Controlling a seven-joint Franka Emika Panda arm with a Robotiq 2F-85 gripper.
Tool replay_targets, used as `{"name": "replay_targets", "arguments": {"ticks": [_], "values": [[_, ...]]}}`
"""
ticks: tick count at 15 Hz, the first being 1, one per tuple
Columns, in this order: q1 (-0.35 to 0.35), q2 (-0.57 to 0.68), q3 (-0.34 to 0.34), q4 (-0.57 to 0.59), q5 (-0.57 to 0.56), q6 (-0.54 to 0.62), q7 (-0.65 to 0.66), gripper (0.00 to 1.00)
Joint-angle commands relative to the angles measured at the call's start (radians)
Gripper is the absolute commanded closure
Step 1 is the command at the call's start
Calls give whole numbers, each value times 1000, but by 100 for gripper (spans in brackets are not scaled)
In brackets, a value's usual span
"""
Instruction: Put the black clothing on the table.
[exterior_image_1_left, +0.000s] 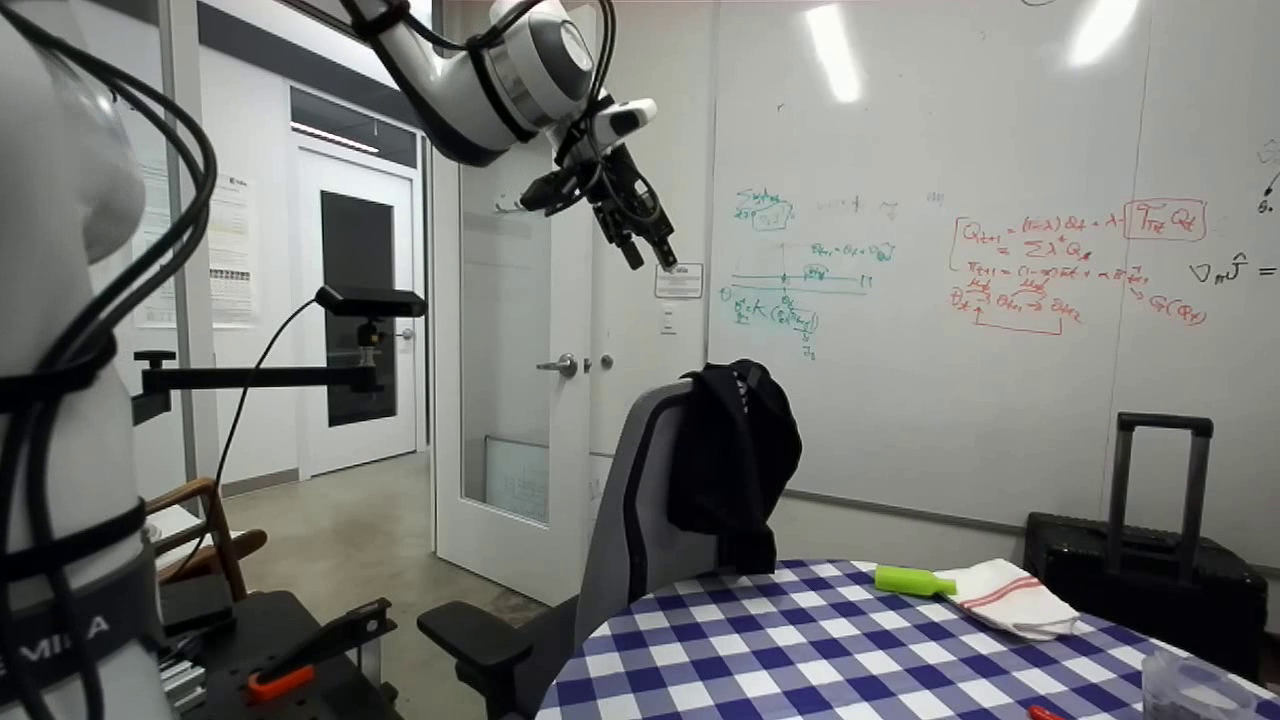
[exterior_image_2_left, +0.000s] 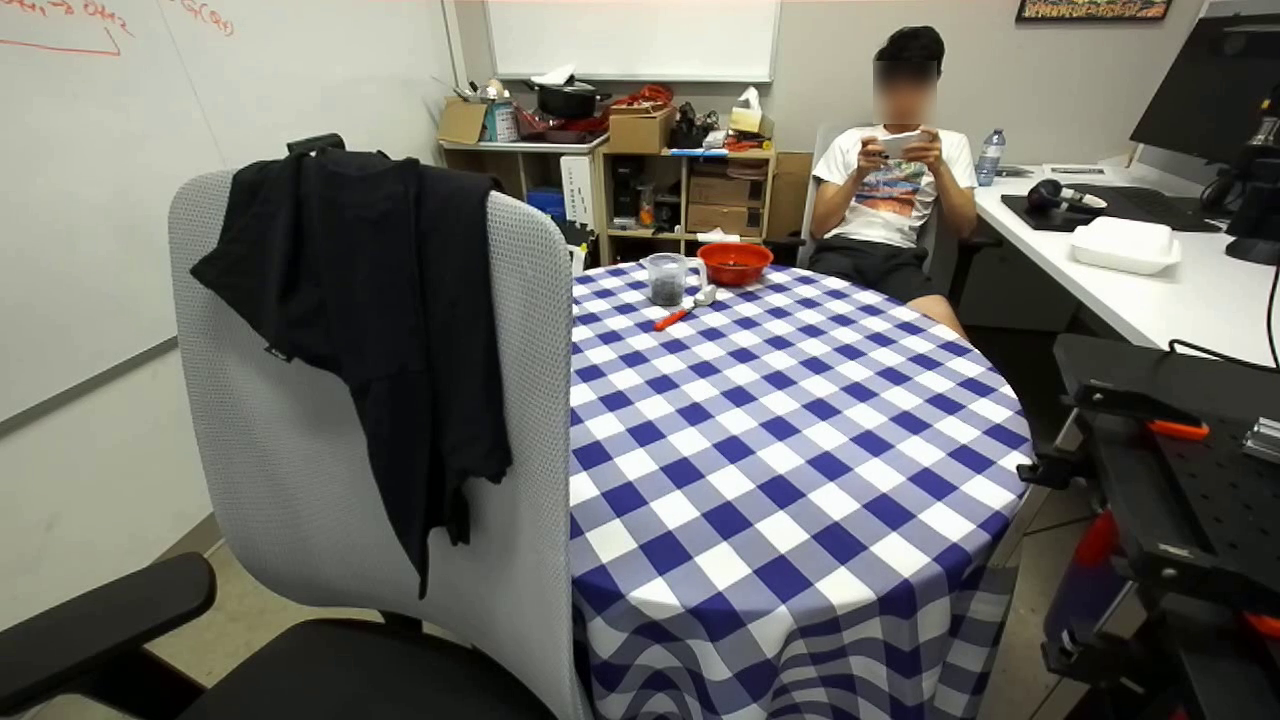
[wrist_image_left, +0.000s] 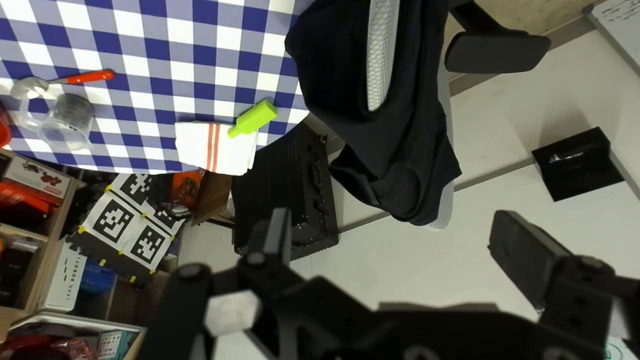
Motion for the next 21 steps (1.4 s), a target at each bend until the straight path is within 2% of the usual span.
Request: {"name": "replay_targets", "arguments": {"ticks": [1, 3, 8, 13, 16, 17, 21], "values": [[-44, 143, 54, 152, -104, -41, 57, 0], [-49, 216, 67, 212, -145, -63, 84, 0], [-8, 391, 64, 354, -182, -139, 165, 0], [73, 540, 11, 507, -403, -175, 389, 0], [120, 639, -21, 586, -483, -211, 467, 0], [278, 638, -194, 599, -402, -189, 431, 0], [417, 730, -346, 674, -316, -185, 422, 0]]}}
